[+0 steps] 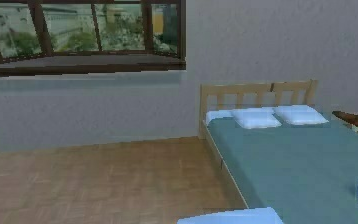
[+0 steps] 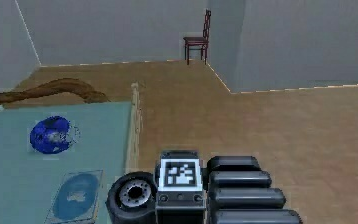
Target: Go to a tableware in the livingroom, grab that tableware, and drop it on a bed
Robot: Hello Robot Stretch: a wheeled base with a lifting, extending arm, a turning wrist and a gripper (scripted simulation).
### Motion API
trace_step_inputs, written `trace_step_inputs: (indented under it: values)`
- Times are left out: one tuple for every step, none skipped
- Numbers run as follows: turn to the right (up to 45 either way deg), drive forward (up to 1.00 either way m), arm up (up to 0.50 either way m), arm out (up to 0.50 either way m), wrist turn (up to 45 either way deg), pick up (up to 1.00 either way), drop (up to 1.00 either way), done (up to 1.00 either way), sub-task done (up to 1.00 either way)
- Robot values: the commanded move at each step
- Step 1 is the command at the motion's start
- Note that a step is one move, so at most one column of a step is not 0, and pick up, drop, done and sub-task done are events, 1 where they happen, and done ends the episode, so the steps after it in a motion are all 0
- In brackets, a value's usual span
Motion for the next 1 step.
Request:
trace_step_inputs:
  values:
    - [0.0,1.00,0.00,0.00,0.0,0.00,0.00,0.00,0.00]
